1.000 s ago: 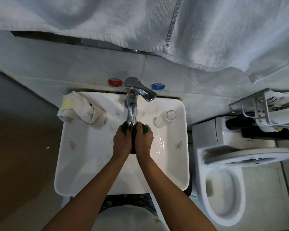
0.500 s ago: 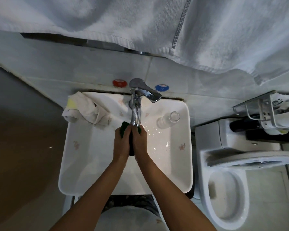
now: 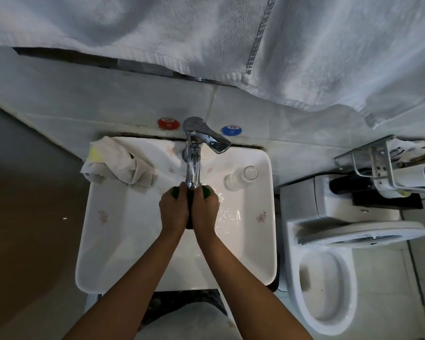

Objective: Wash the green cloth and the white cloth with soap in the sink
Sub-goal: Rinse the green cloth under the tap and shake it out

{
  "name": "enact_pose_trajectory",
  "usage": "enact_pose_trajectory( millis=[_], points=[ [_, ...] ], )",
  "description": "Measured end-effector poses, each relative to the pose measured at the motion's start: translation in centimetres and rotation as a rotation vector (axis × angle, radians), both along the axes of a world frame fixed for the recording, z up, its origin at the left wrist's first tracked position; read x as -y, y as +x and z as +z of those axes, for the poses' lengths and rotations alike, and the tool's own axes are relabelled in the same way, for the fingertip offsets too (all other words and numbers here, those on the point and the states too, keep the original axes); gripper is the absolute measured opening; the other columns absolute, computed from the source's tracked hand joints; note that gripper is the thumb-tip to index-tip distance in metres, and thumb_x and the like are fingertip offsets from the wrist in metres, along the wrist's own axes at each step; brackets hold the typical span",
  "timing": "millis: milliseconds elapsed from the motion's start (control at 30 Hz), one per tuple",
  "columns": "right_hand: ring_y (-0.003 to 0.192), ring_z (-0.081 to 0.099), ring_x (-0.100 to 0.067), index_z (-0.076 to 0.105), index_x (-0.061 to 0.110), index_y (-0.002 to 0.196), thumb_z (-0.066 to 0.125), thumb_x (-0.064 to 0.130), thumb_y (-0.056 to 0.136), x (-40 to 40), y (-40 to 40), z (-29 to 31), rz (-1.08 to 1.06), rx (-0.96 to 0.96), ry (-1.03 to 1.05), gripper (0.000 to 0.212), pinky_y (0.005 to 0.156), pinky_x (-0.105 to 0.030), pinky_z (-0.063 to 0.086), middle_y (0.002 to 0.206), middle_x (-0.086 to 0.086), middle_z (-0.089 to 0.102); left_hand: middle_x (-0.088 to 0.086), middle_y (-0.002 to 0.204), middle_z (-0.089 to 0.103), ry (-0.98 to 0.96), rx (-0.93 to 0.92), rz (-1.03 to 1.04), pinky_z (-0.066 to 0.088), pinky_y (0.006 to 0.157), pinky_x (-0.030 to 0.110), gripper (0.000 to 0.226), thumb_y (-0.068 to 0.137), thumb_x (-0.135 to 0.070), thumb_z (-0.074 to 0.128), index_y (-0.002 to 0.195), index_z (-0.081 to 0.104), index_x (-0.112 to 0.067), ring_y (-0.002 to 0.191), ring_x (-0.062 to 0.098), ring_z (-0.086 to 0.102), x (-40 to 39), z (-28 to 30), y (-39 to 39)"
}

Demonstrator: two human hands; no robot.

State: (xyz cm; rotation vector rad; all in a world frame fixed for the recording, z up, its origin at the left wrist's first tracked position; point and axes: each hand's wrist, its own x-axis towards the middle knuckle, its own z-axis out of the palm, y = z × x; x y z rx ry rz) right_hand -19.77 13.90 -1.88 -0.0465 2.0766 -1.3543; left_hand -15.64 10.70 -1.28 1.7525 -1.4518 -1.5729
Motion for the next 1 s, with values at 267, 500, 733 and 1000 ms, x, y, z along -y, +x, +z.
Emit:
enact_pose_trajectory(
  millis=[267, 500, 733, 1000],
  points=[
    [0.106, 0.058, -0.017, 0.053, 0.034, 0.119, 0.048, 0.051, 0.093, -1.4, -1.0, 0.2, 0.084, 0.448, -0.027, 0.032, 0.093, -0.043, 0.051, 0.117, 0.002, 0.060, 0.004, 0.092, 0.069, 0.196, -0.259, 0.063, 0.053, 0.072, 0.027, 0.024, 0.086, 0.003, 0.052, 0.095, 0.067, -0.014, 0.088, 0.022, 0.065, 0.5, 0.9, 1.4],
    [0.096, 0.066, -0.024, 0.064, 0.018, 0.102, 0.063, 0.022, 0.089, -1.4, -0.7, 0.6, 0.078, 0.406, -0.103, 0.013, 0.086, -0.037, 0.055, 0.098, -0.007, 0.070, -0.004, 0.105, 0.065, 0.068, -0.329, -0.170, 0.049, 0.077, 0.009, 0.050, 0.081, 0.016, 0.045, 0.113, 0.059, -0.020, 0.096, 0.005, 0.061, -0.2, 1.5, 2.4],
    [0.077, 0.059, -0.018, 0.062, 0.009, 0.087, 0.055, 0.000, 0.066, -1.3, -0.6, 0.8, -0.085, 0.237, -0.297, 0.023, 0.067, -0.025, 0.049, 0.082, -0.007, 0.062, -0.008, 0.106, 0.066, 0.139, -0.185, -0.121, 0.052, 0.092, 0.040, 0.021, 0.091, -0.024, 0.057, 0.106, 0.061, -0.037, 0.100, 0.013, 0.062, -1.0, 0.5, 2.9],
    [0.060, 0.052, 0.001, 0.059, 0.019, 0.074, 0.053, 0.014, 0.096, -1.4, 1.5, 0.3, 0.071, 0.056, -0.158, 0.023, 0.064, -0.025, 0.042, 0.066, 0.010, 0.057, 0.005, 0.086, 0.068, 0.192, -0.091, 0.158, 0.052, 0.069, 0.033, 0.030, 0.094, -0.037, 0.050, 0.096, 0.063, -0.011, 0.081, 0.020, 0.066, -1.4, -0.1, 1.0]
  ],
)
